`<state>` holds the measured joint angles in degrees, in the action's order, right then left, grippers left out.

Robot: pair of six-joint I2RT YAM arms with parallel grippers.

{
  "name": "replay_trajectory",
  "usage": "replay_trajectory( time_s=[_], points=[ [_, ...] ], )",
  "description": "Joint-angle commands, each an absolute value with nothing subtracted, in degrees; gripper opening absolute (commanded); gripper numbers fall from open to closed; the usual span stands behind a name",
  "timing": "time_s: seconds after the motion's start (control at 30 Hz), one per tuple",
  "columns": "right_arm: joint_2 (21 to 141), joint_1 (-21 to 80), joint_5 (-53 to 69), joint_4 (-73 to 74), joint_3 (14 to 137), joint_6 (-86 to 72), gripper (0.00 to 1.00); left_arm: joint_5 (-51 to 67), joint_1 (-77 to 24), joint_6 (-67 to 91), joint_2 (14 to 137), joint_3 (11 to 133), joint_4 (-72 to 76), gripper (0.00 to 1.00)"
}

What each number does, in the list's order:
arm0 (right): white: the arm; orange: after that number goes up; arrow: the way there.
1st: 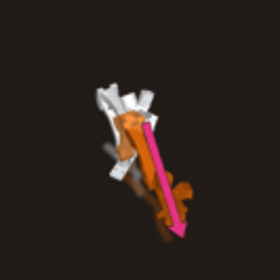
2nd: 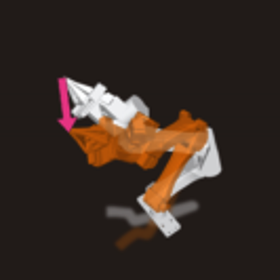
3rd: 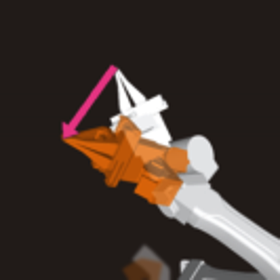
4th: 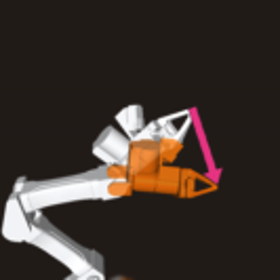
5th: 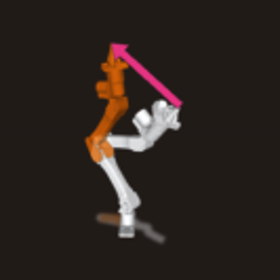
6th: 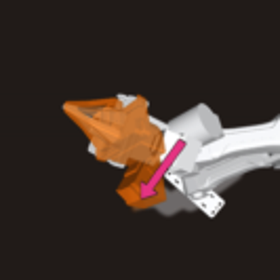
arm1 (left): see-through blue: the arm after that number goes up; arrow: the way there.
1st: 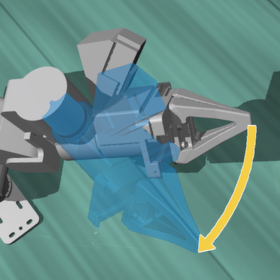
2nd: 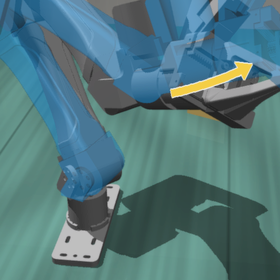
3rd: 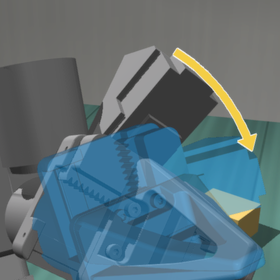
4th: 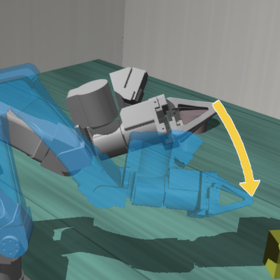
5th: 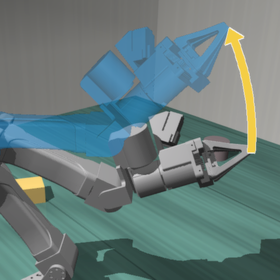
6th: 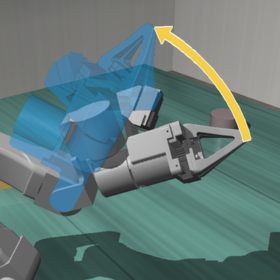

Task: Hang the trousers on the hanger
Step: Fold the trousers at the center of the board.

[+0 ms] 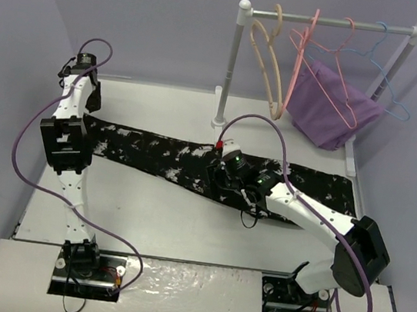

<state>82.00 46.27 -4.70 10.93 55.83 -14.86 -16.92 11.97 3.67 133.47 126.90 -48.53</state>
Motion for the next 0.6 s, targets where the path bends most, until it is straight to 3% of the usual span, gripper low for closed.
replay_trajectory(
  time_s=[0.0,0.33,0.57],
  points=[
    [81.36,47.26,-6.93,10.72,59.72,-13.65,0.7,-15.1,11.43,5.4,120.33,120.17,-39.54,0.7],
    [84.1,49.36,-6.8,9.41,61.79,-11.6,0.7,-9.01,13.63,19.79,101.65,92.42,-37.9,0.66],
    [83.54,50.5,-5.89,7.09,59.89,-12.22,0.7,0.73,18.94,27.95,103.3,85.23,-34.09,0.6]
  ],
)
